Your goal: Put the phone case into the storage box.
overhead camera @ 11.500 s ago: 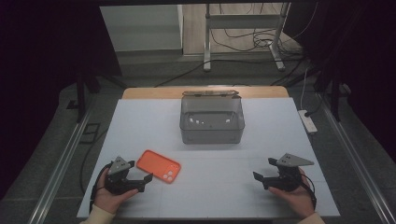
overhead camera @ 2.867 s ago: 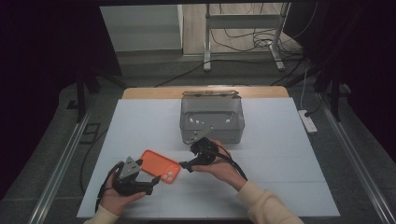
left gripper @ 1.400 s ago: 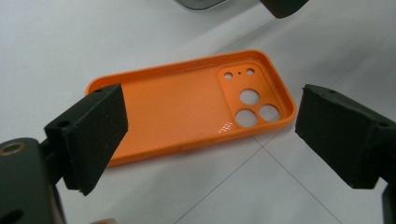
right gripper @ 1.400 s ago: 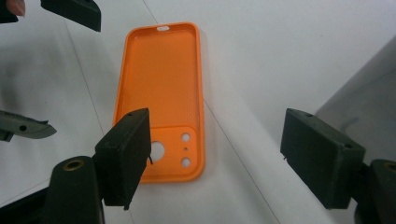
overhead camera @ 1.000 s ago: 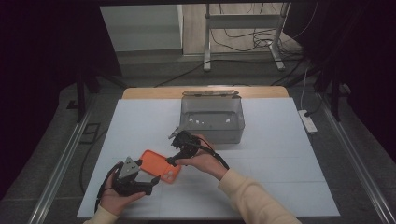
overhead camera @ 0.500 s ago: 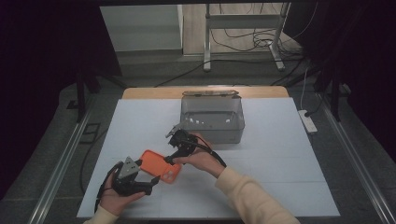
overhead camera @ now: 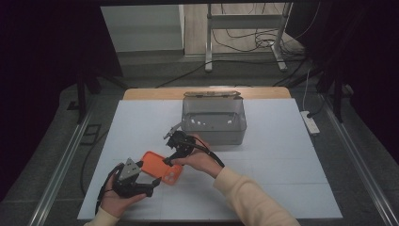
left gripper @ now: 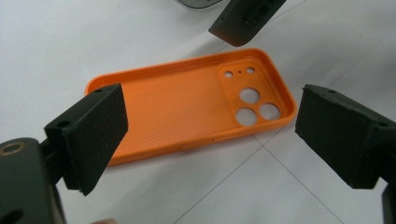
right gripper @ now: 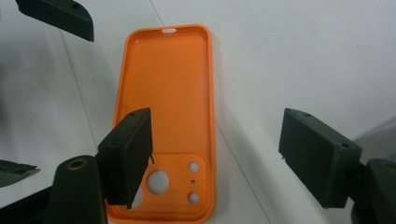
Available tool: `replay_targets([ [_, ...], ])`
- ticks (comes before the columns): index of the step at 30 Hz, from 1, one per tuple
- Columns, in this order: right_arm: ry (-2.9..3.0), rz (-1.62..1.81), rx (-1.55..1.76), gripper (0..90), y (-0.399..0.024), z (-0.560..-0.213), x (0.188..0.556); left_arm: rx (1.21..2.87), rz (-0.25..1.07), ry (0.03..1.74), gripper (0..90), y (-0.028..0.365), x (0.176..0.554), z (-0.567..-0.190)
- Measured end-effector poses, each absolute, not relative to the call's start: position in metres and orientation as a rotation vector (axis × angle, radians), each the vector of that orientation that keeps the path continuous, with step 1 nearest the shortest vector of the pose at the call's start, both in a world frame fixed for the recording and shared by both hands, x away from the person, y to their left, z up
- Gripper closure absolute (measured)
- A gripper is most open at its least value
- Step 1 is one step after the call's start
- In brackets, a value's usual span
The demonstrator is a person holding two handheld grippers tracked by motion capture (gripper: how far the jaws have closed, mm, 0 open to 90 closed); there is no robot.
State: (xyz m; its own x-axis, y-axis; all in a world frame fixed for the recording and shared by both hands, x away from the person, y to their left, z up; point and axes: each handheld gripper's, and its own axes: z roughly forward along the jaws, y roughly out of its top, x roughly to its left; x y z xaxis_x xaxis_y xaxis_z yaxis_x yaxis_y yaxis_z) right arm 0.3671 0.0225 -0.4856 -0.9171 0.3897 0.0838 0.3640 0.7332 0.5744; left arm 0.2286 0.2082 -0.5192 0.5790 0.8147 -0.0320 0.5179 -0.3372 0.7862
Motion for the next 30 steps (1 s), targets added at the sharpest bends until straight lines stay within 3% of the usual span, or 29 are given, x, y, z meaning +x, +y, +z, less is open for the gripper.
replay_targets([
  [30,2.904,0.845,0.634,27.3,0.036,-0.501,0.376,2.026,0.466,1.054,9.8,0.208,0.229,-0.52],
])
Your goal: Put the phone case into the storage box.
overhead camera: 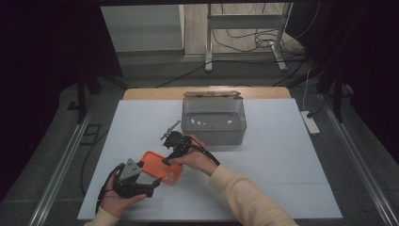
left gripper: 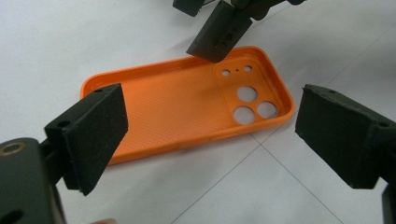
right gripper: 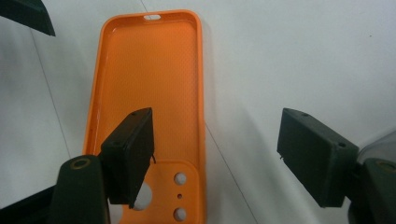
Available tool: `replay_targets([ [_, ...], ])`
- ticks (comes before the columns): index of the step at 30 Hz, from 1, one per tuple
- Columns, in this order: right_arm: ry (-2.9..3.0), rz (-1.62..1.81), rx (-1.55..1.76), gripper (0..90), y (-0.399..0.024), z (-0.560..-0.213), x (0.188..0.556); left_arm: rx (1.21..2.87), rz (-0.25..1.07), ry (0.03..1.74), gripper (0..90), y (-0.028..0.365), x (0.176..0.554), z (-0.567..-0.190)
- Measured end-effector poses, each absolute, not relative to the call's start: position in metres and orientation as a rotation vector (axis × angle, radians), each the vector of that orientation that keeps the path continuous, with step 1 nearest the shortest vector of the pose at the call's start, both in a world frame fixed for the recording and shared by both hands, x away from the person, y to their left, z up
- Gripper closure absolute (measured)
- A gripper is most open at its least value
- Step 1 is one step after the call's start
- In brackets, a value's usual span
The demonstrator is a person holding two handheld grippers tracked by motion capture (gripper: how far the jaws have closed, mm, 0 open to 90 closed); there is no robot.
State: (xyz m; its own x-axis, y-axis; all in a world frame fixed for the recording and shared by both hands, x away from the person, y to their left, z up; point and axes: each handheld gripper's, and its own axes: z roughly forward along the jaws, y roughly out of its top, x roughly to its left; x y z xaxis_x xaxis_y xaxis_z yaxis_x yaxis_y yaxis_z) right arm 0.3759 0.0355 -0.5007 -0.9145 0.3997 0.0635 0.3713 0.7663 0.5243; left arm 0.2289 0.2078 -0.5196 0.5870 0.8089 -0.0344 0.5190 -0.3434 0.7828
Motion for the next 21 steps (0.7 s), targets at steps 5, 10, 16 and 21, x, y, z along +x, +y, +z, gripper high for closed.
replay_targets([
  [5,2.907,0.837,0.64,28.3,0.0361,-0.5018,0.3783,2.027,0.468,1.056,9.8,0.2074,0.2286,-0.5195],
  [10,2.918,0.822,0.639,30.0,0.0381,-0.5037,0.3782,2.028,0.465,1.055,9.8,0.2073,0.2288,-0.5198],
  [16,2.923,0.798,0.641,31.5,0.0401,-0.506,0.3794,2.029,0.464,1.053,9.8,0.2071,0.2286,-0.5198],
  [21,2.931,0.775,0.64,34.6,0.0406,-0.5091,0.3816,2.028,0.463,1.053,9.9,0.2076,0.2288,-0.5199],
])
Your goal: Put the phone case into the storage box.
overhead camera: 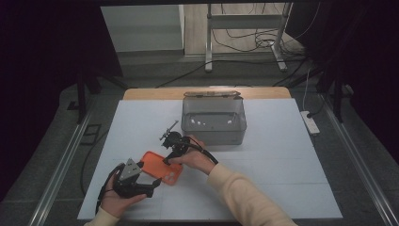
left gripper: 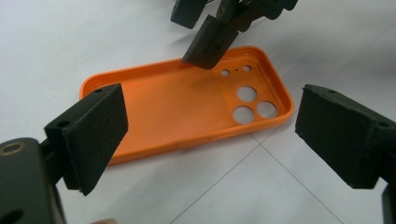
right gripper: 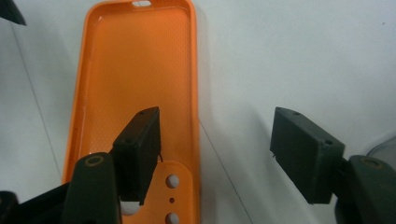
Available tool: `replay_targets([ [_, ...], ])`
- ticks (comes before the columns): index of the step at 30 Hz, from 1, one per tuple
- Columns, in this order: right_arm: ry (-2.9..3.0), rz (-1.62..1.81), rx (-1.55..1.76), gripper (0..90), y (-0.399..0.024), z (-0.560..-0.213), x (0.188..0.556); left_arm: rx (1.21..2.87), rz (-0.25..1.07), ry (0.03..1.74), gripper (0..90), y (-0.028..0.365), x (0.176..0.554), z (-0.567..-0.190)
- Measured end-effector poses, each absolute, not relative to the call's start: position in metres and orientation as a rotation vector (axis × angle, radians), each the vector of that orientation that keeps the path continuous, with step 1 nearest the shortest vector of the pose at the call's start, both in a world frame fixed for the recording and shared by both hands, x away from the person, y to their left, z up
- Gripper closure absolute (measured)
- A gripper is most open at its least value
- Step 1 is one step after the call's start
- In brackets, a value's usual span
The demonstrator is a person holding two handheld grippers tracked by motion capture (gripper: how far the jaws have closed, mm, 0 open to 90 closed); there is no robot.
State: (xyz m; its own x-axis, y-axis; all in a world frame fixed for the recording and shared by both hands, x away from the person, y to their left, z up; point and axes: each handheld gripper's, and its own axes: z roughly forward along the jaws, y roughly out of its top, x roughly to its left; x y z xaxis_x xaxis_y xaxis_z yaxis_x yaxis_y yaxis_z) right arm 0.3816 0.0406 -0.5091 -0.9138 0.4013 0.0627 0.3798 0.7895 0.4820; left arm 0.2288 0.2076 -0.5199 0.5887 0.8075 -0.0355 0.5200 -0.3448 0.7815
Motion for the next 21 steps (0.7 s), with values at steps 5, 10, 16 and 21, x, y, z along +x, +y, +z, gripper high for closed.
replay_targets([
  [5,2.942,0.758,0.643,38.3,0.0426,-0.5119,0.3827,2.036,0.459,1.048,9.8,0.2072,0.2288,-0.5204],
  [10,2.952,0.72,0.616,44.7,0.0441,-0.5136,0.3823,2.035,0.458,1.048,9.8,0.2074,0.2288,-0.5205],
  [16,2.956,0.711,0.619,51.2,0.0447,-0.5135,0.3816,2.037,0.458,1.046,9.8,0.2076,0.2287,-0.5204],
  [21,2.971,0.702,0.612,59.4,0.0448,-0.5126,0.3809,2.038,0.458,1.045,9.8,0.2072,0.2288,-0.5204],
])
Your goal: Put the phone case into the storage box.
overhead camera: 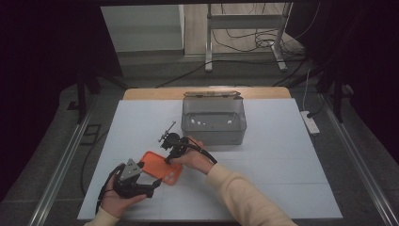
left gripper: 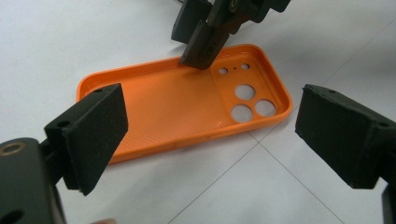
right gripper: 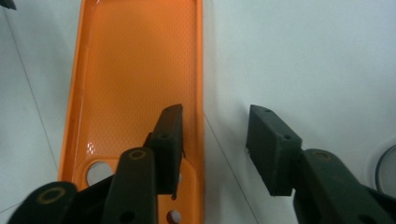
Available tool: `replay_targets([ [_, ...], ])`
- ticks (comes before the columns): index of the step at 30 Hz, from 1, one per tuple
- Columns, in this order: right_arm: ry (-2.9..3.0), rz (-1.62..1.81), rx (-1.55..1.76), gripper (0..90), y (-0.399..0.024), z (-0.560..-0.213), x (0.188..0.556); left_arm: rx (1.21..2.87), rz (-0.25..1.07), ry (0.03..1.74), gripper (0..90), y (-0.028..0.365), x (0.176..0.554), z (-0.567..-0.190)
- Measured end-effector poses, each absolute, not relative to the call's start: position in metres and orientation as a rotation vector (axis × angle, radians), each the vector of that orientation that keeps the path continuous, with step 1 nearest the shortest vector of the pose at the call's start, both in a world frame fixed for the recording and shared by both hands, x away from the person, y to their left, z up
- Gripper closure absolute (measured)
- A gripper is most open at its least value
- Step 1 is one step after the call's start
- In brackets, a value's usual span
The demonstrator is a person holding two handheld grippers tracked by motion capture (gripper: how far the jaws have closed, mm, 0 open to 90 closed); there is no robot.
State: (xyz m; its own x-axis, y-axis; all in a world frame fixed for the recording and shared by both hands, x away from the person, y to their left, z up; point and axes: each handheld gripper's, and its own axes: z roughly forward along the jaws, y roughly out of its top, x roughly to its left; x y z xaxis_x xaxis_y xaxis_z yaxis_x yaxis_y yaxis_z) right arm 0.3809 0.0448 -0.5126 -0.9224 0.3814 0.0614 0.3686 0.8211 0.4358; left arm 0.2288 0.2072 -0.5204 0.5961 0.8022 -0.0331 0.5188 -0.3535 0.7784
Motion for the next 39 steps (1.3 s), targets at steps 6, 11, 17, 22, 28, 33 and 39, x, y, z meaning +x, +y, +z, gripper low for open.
replay_targets([
  [6,2.985,0.707,0.616,65.5,0.0458,-0.512,0.3803,2.035,0.459,1.045,9.8,0.2073,0.2287,-0.5202],
  [11,2.983,0.686,0.608,72.0,0.0469,-0.5109,0.3791,2.036,0.461,1.044,9.9,0.2071,0.2287,-0.5202],
  [17,2.996,0.68,0.631,77.8,0.0484,-0.5104,0.3769,2.038,0.461,1.041,9.9,0.207,0.2286,-0.5201],
  [22,2.989,0.668,0.619,82.0,0.0499,-0.51,0.3753,2.036,0.461,1.042,9.9,0.2072,0.2286,-0.52],
  [28,2.967,0.656,0.603,86.3,0.0511,-0.5096,0.3733,2.034,0.462,1.043,9.9,0.2075,0.2287,-0.52],
  [33,2.967,0.654,0.614,87.6,0.0511,-0.5094,0.3727,2.033,0.463,1.045,10.0,0.2078,0.2286,-0.52],
  [39,2.961,0.656,0.605,88.4,0.0512,-0.5093,0.3726,2.032,0.463,1.046,9.9,0.2082,0.2286,-0.52],
])
